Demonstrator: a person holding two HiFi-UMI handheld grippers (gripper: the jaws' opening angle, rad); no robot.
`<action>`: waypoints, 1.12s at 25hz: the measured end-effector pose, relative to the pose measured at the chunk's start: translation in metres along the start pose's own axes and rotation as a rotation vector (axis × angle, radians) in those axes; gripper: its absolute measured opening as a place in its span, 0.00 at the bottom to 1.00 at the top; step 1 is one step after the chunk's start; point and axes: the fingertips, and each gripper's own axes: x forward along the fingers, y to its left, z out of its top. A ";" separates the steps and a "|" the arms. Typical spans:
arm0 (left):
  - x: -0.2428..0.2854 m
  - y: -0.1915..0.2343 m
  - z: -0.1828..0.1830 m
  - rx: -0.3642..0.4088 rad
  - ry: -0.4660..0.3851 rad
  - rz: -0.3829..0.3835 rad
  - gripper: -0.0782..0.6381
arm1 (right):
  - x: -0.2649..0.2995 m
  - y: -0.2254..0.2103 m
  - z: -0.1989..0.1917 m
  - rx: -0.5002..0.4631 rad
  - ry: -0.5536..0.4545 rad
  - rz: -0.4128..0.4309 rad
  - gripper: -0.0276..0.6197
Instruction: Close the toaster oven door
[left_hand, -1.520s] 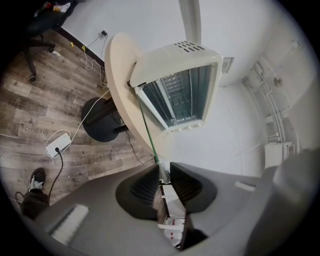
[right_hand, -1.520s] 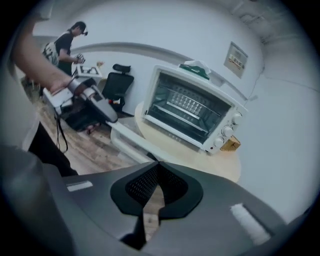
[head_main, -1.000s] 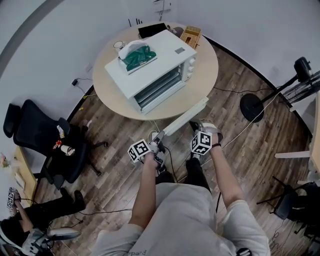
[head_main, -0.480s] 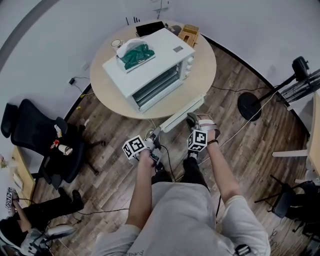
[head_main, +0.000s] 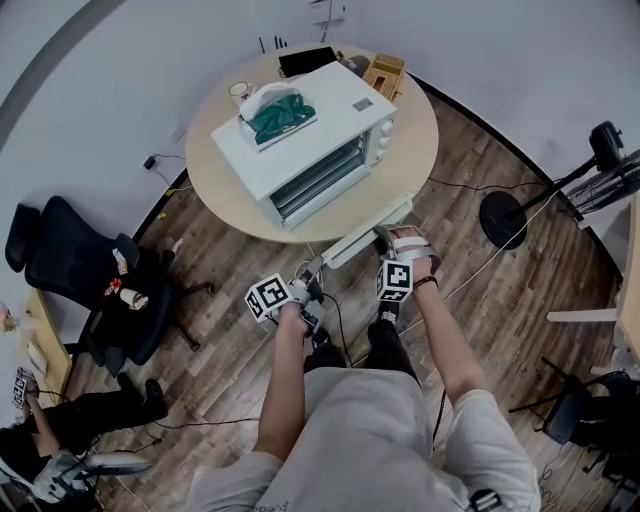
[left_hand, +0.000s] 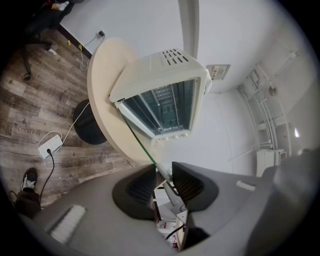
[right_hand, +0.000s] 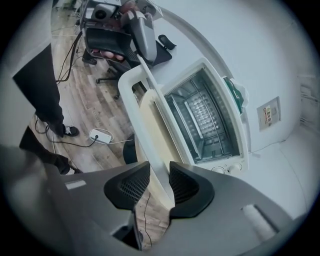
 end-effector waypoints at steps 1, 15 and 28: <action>0.000 -0.002 0.001 0.002 -0.001 -0.009 0.33 | -0.001 -0.003 0.001 -0.013 -0.006 -0.004 0.21; -0.051 -0.021 0.045 0.498 -0.119 0.184 0.19 | -0.008 -0.055 0.024 -0.057 -0.078 -0.084 0.21; -0.043 -0.049 0.053 0.749 -0.215 0.358 0.19 | -0.005 -0.097 0.048 -0.152 -0.170 -0.096 0.21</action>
